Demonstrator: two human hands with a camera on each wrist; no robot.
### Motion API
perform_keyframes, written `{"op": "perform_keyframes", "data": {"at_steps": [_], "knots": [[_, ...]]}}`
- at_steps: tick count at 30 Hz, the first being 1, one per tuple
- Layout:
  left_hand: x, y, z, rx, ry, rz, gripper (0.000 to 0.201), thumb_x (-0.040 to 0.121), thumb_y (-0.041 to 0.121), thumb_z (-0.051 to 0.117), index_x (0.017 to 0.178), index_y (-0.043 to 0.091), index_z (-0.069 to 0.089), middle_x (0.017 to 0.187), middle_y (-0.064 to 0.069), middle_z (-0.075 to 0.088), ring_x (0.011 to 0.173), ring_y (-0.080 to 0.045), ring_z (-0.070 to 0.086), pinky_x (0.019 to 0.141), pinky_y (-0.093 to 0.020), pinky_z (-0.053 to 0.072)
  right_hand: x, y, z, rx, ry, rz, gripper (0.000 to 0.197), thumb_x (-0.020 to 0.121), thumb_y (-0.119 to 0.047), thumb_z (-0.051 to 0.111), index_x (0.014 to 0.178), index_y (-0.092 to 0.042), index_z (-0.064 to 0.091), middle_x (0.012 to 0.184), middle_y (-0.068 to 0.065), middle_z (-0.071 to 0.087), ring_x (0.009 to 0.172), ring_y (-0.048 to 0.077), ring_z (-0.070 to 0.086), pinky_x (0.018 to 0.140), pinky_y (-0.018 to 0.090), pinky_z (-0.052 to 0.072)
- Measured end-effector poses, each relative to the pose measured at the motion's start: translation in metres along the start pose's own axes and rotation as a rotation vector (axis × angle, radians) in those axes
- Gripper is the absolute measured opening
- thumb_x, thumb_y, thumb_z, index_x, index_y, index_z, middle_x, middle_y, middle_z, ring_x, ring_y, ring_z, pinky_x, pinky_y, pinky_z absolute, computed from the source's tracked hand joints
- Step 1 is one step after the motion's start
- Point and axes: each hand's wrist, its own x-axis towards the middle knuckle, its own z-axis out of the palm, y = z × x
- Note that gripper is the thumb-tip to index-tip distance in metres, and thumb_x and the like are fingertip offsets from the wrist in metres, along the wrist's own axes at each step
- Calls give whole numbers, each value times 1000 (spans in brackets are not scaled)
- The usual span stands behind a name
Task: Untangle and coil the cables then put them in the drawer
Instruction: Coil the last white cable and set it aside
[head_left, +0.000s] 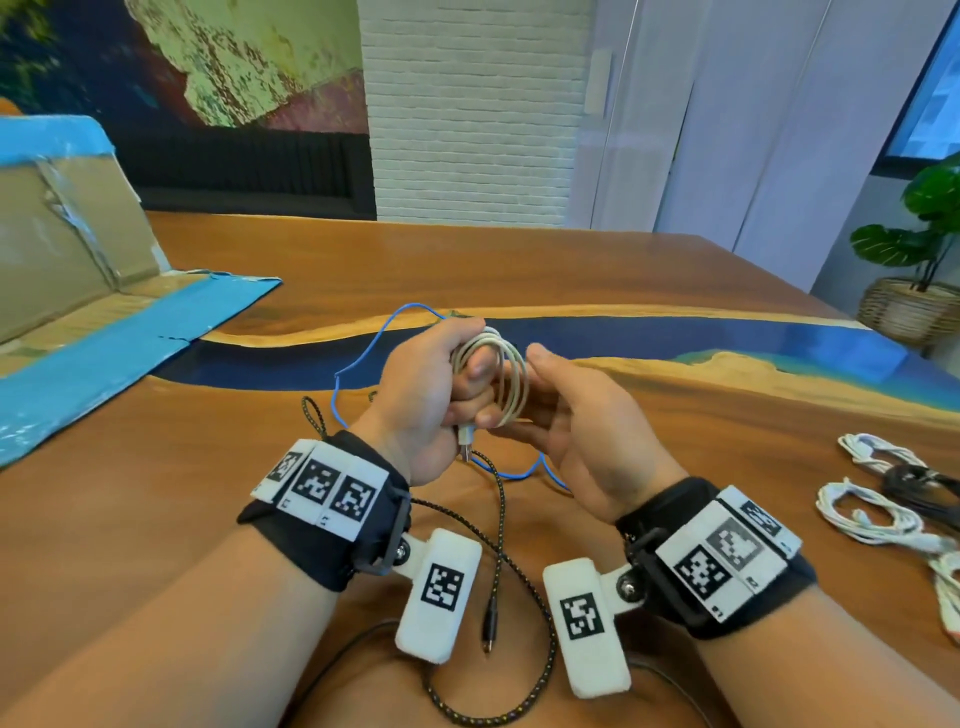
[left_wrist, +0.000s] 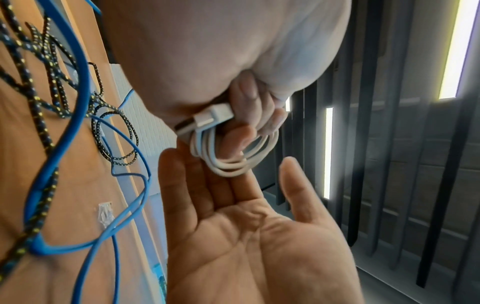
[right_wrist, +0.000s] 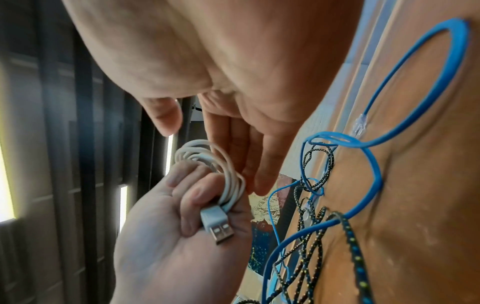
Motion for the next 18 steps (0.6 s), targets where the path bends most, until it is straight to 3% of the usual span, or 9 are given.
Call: {"op": "perform_keyframes", "data": {"at_steps": [4, 6, 8, 12, 15, 18], "knots": [[4, -3, -2, 85, 32, -9, 56, 106, 31, 39, 53, 15, 45, 45, 5, 17, 39, -14, 12, 50, -31, 27, 4, 10, 0, -215, 67, -102, 20, 100, -4, 57, 106, 2, 75, 84, 19, 72, 80, 21, 68, 88, 44, 60], [6, -4, -2, 138, 18, -28, 53, 109, 33, 39, 62, 12, 51, 47, 4, 19, 42, -15, 14, 54, -31, 32, 6, 15, -1, -282, 154, -112, 18, 99, -3, 59, 103, -2, 76, 85, 24, 73, 78, 26, 69, 85, 50, 59], [7, -2, -3, 172, 42, -21, 49, 110, 36, 42, 73, 8, 57, 50, 4, 22, 45, -14, 20, 60, -31, 31, 7, 14, 0, -303, 200, -107, 16, 100, -7, 61, 102, -6, 77, 92, 21, 75, 85, 33, 71, 80, 46, 59], [6, 5, -3, 208, 50, 58, 40, 109, 32, 46, 82, 6, 59, 52, 6, 31, 53, -13, 26, 62, -29, 28, 10, 7, -5, -252, 195, -70, 14, 99, -11, 62, 94, -13, 76, 99, 17, 77, 92, 25, 71, 78, 35, 54], [4, 5, -2, 248, 10, 113, 38, 110, 29, 45, 82, 7, 58, 55, 4, 31, 54, -13, 28, 59, -26, 32, 10, 6, -8, -152, 159, -43, 14, 100, -12, 58, 100, -10, 73, 107, 23, 74, 102, 29, 67, 84, 37, 46], [5, 4, -3, 291, -7, 158, 39, 109, 28, 46, 80, 7, 61, 56, 3, 32, 52, -11, 30, 58, -24, 32, 7, 1, -9, -17, 90, -8, 15, 97, -10, 56, 103, -5, 68, 103, 20, 73, 102, 30, 64, 89, 41, 41]]}}
